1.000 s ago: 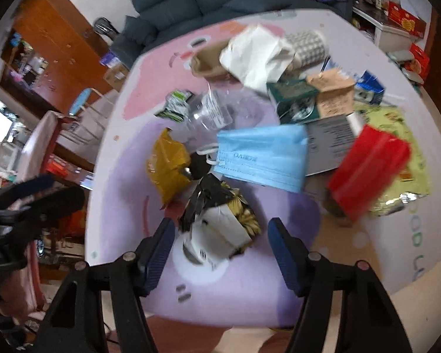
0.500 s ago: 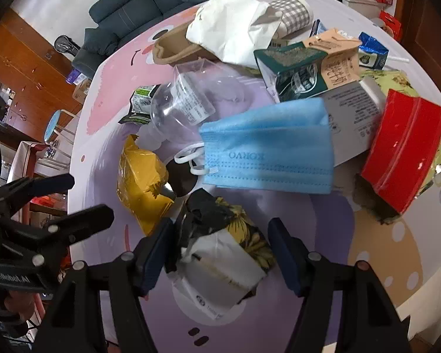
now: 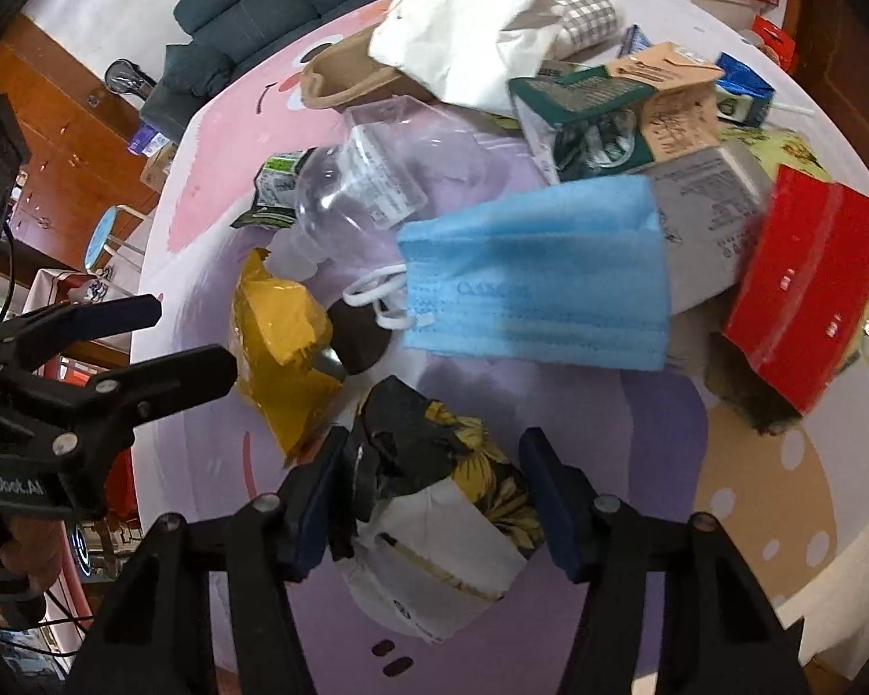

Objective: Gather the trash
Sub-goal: 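Grasp the crumpled white-and-black wrapper with the right tool while the left tool grasps the yellow bag, then lift both held wrappers off the table and carry them toward the bin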

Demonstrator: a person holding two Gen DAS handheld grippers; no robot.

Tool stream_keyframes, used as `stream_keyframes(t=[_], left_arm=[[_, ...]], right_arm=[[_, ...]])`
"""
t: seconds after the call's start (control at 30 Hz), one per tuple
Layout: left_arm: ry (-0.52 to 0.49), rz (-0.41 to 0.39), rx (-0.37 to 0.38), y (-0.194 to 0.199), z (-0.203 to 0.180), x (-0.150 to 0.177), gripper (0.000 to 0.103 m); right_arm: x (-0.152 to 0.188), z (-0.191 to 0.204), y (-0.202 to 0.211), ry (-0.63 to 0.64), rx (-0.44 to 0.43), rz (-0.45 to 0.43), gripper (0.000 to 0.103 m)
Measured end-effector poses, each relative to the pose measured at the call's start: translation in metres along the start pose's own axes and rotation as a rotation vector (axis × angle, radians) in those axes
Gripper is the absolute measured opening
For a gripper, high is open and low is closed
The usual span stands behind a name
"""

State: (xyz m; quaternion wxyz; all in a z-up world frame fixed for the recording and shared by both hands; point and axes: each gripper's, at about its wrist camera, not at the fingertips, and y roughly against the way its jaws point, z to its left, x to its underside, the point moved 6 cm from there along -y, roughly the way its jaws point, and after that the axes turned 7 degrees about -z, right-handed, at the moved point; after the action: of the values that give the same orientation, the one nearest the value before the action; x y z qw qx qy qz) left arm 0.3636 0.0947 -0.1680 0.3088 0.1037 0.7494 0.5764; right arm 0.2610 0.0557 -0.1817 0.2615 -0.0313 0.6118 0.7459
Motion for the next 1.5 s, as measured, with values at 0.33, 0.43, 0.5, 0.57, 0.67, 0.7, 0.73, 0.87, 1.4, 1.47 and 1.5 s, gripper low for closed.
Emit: stream_keyframes(t=[0.33,0.43,0.5,0.57,0.67,0.7,0.73,0.87,1.4,1.47,1.5], left_arm=[[0.009,0.014,0.068,-0.02,0.014,-0.015,0.098],[-0.004,0.035,0.107,-0.028,0.013,-0.016,0.098],[-0.033,0.049,0.109,-0.033,0.009,-0.012,0.098],[-0.066,0.066,0.108,-0.04,0.007,-0.008,0.097],[-0.096,0.065,0.105,-0.046,0.005,-0.005,0.086],[-0.113,0.056,0.103,-0.045,0.003,-0.004,0.082],[-0.123,0.052,0.102,-0.045,0.001,-0.004,0.078],[-0.144,0.05,0.114,-0.04,-0.006,-0.003,0.048],[-0.104,0.032,0.123,-0.008,-0.018,0.042,0.01],[-0.093,0.02,0.132,0.0,-0.02,0.047,0.01],[-0.088,0.013,0.137,0.004,-0.023,0.049,0.01]], right_arm=[[0.007,-0.034,0.014,-0.17,-0.016,-0.032,0.059],[0.008,-0.034,0.011,-0.18,-0.011,-0.03,0.059],[0.007,-0.032,0.011,-0.18,-0.012,-0.028,0.059],[0.007,-0.03,0.01,-0.179,-0.011,-0.029,0.059],[0.01,-0.031,0.012,-0.171,-0.007,-0.027,0.059],[0.01,-0.029,0.011,-0.168,-0.005,-0.026,0.06],[0.01,-0.028,0.011,-0.166,-0.004,-0.024,0.06],[0.01,-0.027,0.011,-0.167,0.001,-0.023,0.06],[0.012,-0.023,0.013,-0.156,-0.023,-0.011,0.06],[0.016,-0.024,0.016,-0.151,-0.028,-0.01,0.06],[0.016,-0.024,0.018,-0.145,-0.031,-0.01,0.06]])
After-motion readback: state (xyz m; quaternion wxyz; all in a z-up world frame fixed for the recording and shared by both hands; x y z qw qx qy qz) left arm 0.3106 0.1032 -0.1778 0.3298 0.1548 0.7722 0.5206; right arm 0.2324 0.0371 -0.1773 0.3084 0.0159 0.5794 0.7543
